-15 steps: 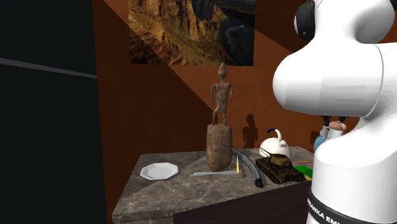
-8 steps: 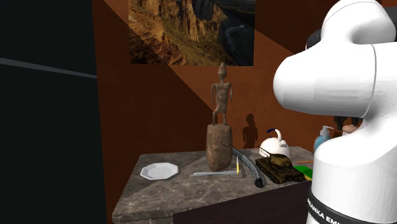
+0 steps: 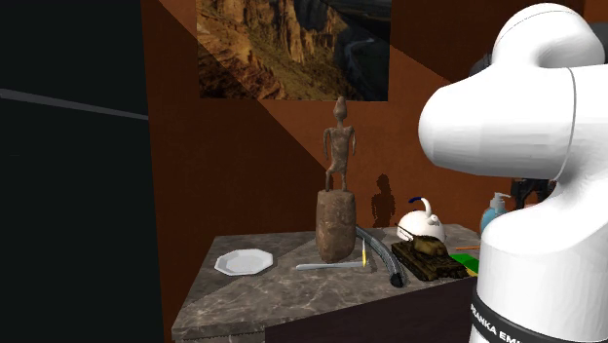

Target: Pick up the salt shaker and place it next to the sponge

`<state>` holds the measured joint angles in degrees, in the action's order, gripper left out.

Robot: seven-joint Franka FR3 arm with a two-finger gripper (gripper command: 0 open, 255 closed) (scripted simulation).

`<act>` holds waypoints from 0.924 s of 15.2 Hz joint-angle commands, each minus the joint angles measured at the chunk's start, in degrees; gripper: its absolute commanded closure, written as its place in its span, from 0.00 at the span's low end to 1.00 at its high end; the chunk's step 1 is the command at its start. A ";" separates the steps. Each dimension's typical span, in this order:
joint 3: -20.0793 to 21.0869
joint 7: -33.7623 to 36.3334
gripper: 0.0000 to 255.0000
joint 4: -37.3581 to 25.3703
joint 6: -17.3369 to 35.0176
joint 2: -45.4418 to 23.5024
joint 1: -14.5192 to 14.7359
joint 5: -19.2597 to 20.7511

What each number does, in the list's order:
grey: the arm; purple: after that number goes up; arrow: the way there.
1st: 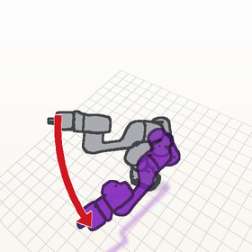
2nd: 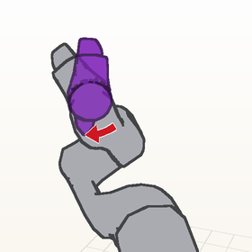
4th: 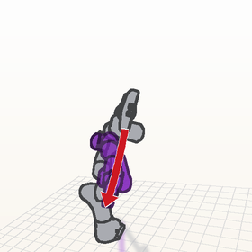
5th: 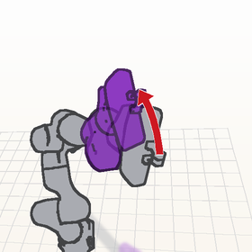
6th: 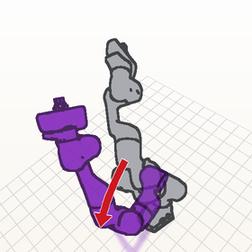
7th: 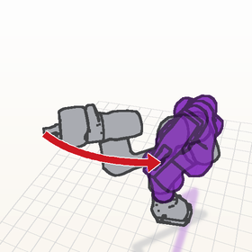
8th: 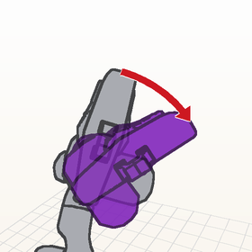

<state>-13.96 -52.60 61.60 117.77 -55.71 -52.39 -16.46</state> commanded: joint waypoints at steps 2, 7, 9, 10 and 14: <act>0.19 -0.20 1.00 0.12 1.34 -1.19 -0.11 -0.21; 0.45 -0.37 1.00 -0.07 2.88 -2.91 -0.24 -0.47; 0.45 -0.37 1.00 -0.08 2.87 -2.92 -0.25 -0.46; 0.45 -0.37 1.00 -0.08 2.87 -2.92 -0.25 -0.46; 0.45 -0.37 0.00 -0.07 2.88 -2.92 -0.24 -0.46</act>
<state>-13.51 -52.97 61.53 120.64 -58.63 -52.63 -16.92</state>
